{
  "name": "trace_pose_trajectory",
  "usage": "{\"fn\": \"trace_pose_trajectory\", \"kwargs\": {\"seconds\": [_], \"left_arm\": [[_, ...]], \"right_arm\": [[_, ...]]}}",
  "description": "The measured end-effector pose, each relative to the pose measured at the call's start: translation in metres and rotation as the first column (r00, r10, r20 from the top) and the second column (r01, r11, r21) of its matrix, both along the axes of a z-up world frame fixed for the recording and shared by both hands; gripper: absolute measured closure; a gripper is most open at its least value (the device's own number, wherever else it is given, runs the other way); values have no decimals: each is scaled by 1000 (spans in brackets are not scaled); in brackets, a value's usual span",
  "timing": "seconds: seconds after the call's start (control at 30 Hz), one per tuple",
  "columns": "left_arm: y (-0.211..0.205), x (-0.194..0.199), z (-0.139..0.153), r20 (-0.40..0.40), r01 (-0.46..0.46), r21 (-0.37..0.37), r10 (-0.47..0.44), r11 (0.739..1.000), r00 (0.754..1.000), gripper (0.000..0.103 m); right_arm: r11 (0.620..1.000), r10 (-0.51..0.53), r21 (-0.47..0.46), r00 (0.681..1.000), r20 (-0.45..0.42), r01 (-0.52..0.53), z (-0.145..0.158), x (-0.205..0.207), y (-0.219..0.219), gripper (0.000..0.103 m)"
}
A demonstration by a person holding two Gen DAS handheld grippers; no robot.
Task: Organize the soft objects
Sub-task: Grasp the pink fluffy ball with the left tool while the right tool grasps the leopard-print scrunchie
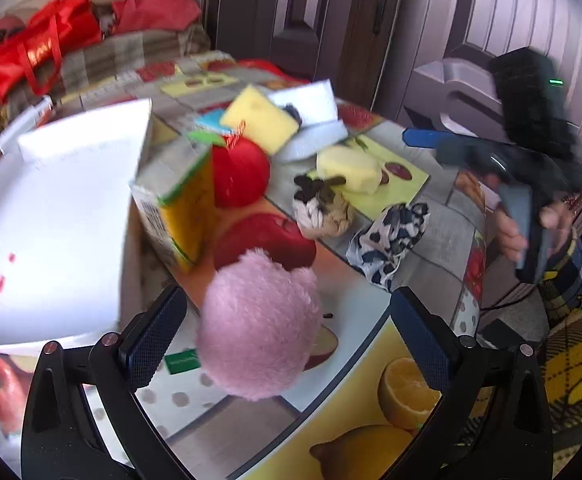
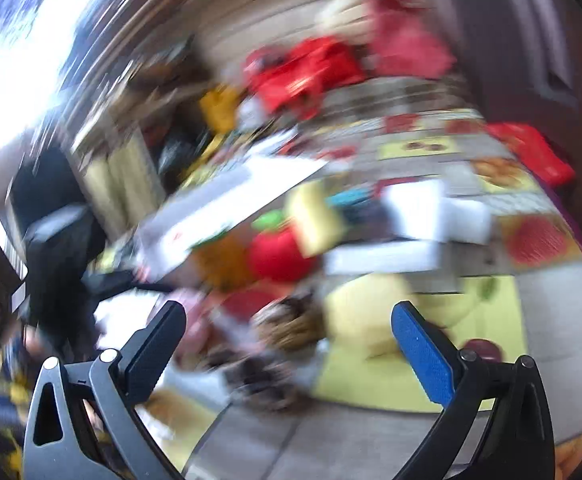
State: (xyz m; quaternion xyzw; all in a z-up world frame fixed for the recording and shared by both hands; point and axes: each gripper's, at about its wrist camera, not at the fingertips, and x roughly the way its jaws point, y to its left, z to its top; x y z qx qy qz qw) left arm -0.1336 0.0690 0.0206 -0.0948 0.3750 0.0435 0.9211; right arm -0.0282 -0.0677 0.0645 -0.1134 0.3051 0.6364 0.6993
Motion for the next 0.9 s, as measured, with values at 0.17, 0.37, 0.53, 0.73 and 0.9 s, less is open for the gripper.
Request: {"fn": "trace_pose_trajectory", "kwargs": {"seconds": [0.17, 0.37, 0.53, 0.73, 0.9], "left_arm": [[3, 1, -2, -20, -9, -31, 8, 999, 1000, 6], [7, 13, -13, -104, -9, -65, 3, 998, 995, 23], [-2, 12, -14, -110, 24, -10, -25, 1000, 994, 51], [2, -20, 5, 33, -36, 35, 35, 999, 999, 51], [27, -64, 46, 339, -223, 66, 188, 972, 922, 51]], "right_arm": [[978, 110, -191, 989, 100, -89, -31, -32, 28, 5], [959, 114, -272, 989, 96, -84, -52, -35, 35, 33], [954, 150, -278, 980, 133, -108, -47, -41, 32, 72], [988, 122, -109, 989, 81, -113, -20, -30, 15, 74], [981, -55, 188, 994, 96, 36, 22, -18, 1, 73]]}}
